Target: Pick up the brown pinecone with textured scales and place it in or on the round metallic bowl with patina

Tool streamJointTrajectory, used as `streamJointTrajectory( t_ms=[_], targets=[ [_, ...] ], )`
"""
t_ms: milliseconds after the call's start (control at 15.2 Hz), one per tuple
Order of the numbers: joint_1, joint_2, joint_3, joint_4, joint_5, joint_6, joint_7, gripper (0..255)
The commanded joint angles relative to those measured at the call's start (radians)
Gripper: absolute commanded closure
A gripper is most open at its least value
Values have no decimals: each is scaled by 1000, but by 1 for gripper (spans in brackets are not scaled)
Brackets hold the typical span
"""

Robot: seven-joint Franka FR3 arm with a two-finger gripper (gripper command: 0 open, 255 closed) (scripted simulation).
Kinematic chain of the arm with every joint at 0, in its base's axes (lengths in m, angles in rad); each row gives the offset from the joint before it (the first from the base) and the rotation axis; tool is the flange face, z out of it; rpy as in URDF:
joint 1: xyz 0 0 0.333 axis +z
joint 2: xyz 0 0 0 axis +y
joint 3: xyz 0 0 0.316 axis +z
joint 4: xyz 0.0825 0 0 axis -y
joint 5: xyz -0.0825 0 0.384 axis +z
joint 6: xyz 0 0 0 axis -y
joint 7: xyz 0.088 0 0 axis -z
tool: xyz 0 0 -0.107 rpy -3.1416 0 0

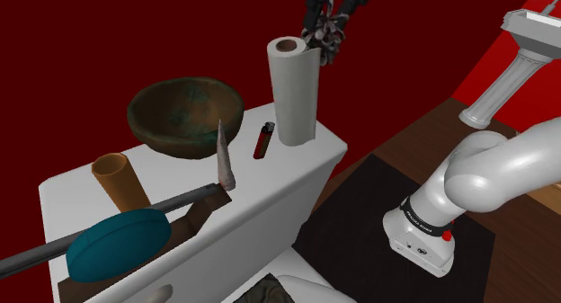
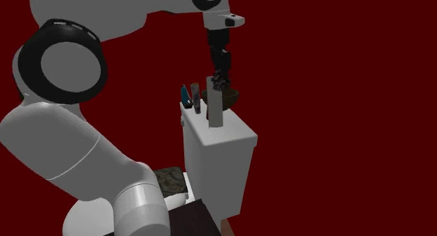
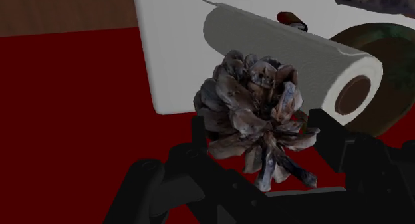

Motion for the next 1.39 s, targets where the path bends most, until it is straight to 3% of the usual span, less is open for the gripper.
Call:
streamJointTrajectory(
  t_ms=[0,330,594,792,990,1320],
  targets=[
    [-6,68,48,62,-14,11,46,255],
    [-13,273,185,254,-101,18,184,255],
    [25,488,302,457,-247,-12,320,255],
    [128,686,361,661,-410,-76,424,255],
    [325,907,356,960,-591,-195,485,255],
    [228,814,358,746,-509,-64,480,255]
  ],
)
